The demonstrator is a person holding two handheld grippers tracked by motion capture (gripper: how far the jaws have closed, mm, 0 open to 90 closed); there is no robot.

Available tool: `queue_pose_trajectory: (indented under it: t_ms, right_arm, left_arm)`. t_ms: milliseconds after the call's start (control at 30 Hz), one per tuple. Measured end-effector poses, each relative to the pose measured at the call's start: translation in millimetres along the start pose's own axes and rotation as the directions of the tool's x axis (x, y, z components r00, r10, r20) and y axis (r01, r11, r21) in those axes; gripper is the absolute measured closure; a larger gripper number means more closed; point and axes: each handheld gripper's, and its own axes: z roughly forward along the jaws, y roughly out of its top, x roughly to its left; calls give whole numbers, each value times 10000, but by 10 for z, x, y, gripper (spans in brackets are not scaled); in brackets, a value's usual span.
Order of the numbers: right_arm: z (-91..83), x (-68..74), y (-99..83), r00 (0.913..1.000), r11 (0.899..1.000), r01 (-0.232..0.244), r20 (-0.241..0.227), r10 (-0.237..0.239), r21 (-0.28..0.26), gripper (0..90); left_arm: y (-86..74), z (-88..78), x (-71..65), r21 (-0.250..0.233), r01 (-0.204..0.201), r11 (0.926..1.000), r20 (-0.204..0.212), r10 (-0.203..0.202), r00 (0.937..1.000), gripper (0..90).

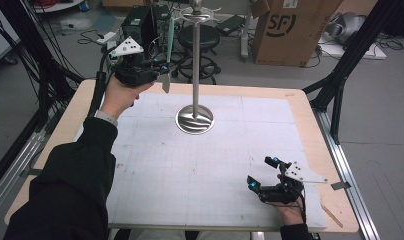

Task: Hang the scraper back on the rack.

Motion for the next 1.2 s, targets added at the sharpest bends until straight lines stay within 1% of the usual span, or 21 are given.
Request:
queue_pose_trajectory:
  t_ms: [67,167,200,233,333,433,500,567,633,667,700,733,767,900,933,967,1033,1067,1133,1167,1200]
  right_arm:
    - [3,-3,-1,10000,10000,-6,19,6,-55,8]
    - [-2,-8,-2,10000,10000,-52,33,52,-46,8]
    - [-3,-9,-2,10000,10000,-44,42,45,-38,8]
    - [-3,-7,-2,10000,10000,-64,38,64,-54,8]
    - [-4,-6,-3,10000,10000,-51,46,51,-39,8]
    - [-6,-11,-5,10000,10000,-31,59,31,-5,8]
    - [-7,-14,-5,10000,10000,-23,85,24,-21,8]
    - [-8,-12,-6,10000,10000,-3,93,3,-14,8]
    - [-9,-6,-8,10000,10000,-3,64,3,52,8]
    - [-8,-4,-8,10000,10000,-20,61,19,52,7]
    - [-4,-4,-9,10000,10000,10,51,-10,52,8]
    - [-1,-5,-8,10000,10000,43,64,-44,54,8]
    - [0,-3,-10,10000,10000,28,56,-28,71,8]
    - [2,-8,-13,10000,10000,-32,71,31,63,8]
    - [1,-9,-11,10000,10000,-71,25,71,27,8]
    - [-2,-6,-9,9999,9999,-136,-16,136,-9,8]
    - [-7,-4,-3,10000,9999,-88,-13,88,-83,8]
    - [-10,-3,-2,9999,9999,-113,-19,113,-100,8]
    - [-12,-12,-5,9999,9999,-112,22,112,-99,8]
    - [-12,-10,-7,9998,9998,-189,-4,189,-86,8]
    - [-10,-11,-8,9998,9998,-177,-8,177,-78,8]
  left_arm:
    - [6,-31,5,23,-117,9999,-77,117,9999,687]
    - [-2,-85,-5,-139,-140,9998,-48,139,9999,637]
    - [-13,-101,-14,-162,-143,9998,5,143,9999,623]
    - [-27,-122,-18,-109,-232,9997,74,233,9997,608]
    - [-86,-181,-55,-186,-156,9997,391,163,9991,549]
    - [-171,-235,-100,-263,-290,9992,667,307,9973,509]
    - [-247,-268,-133,-230,-373,9990,683,388,9969,485]
    - [-359,-293,-152,-207,-352,9992,863,368,9956,452]
    - [-487,-311,-179,-165,-359,9992,885,373,9954,389]
    - [-546,-324,-193,-132,-294,9995,930,305,9952,373]
    - [-599,-336,-208,-148,-197,9997,902,210,9957,340]
    - [-646,-347,-218,-214,-131,9997,960,151,9953,286]
    - [-690,-362,-230,-278,-52,9996,1083,82,9941,254]
    - [-816,-410,-295,-452,-73,9989,1422,137,9897,187]
    - [-841,-424,-313,-473,-141,9988,1496,210,9885,173]
    - [-868,-445,-338,-481,-126,9988,1556,200,9876,168]
    - [-940,-495,-386,-664,-73,9978,1690,185,9854,166]
    - [-981,-515,-412,-712,-39,9975,1709,160,9852,161]
    - [-1070,-550,-458,-743,-149,9971,1713,275,9848,144]
    - [-1114,-566,-475,-744,-215,9970,1683,338,9852,133]
    - [-1158,-581,-487,-729,-222,9971,1666,341,9854,118]
